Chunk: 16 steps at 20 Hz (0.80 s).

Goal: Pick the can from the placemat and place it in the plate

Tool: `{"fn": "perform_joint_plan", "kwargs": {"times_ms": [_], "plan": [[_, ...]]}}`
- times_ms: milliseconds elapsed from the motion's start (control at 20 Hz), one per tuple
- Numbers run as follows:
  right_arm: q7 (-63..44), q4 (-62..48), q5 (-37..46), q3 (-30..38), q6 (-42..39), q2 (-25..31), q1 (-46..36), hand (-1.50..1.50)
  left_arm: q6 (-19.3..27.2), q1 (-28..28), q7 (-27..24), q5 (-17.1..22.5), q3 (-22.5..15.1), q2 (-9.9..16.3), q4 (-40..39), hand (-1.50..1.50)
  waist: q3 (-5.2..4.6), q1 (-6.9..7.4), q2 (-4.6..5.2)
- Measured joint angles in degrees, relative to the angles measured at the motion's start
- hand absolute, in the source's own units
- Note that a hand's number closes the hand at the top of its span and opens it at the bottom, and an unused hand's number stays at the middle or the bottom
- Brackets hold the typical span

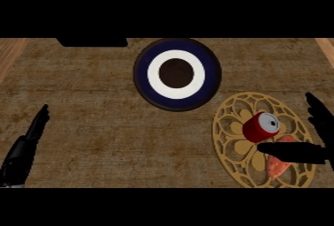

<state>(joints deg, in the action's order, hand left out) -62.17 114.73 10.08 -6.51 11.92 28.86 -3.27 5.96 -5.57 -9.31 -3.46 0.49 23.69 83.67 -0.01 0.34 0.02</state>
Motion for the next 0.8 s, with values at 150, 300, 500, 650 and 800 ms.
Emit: {"fn": "perform_joint_plan", "kwargs": {"times_ms": [150,300,500,650,800], "plan": [[0.2,-2.3,-0.2,-0.8,-1.0,-1.6,-2.2,-1.5,0.6,0.3,1.6,-1.5,-0.6,-1.2,1.4,0.0,-0.01,-0.01,-0.01],[0.9,-5.7,-0.4,-1.2,-1.9,-2.8,-3.3,-1.5,0.3,0.9,2.3,-1.9,-0.3,-1.7,1.4,0.0,0.0,-0.05,0.0],[2.1,-7.4,0.4,-0.7,-3.0,-4.4,-2.4,-1.5,-0.6,1.2,0.4,-2.4,1.2,-2.5,-0.7,0.0,0.0,-0.2,-0.02],[3.3,-8.0,0.8,0.0,-4.2,-5.6,-1.2,-1.5,-1.5,0.5,1.7,-2.9,1.8,-2.9,1.3,0.0,0.01,-0.22,-0.03],[5.1,-11.4,1.6,0.9,-5.1,-7.4,-2.0,-1.5,-1.8,0.4,1.1,-3.8,2.5,-3.9,0.8,0.0,0.0,-0.2,-0.03]]}}
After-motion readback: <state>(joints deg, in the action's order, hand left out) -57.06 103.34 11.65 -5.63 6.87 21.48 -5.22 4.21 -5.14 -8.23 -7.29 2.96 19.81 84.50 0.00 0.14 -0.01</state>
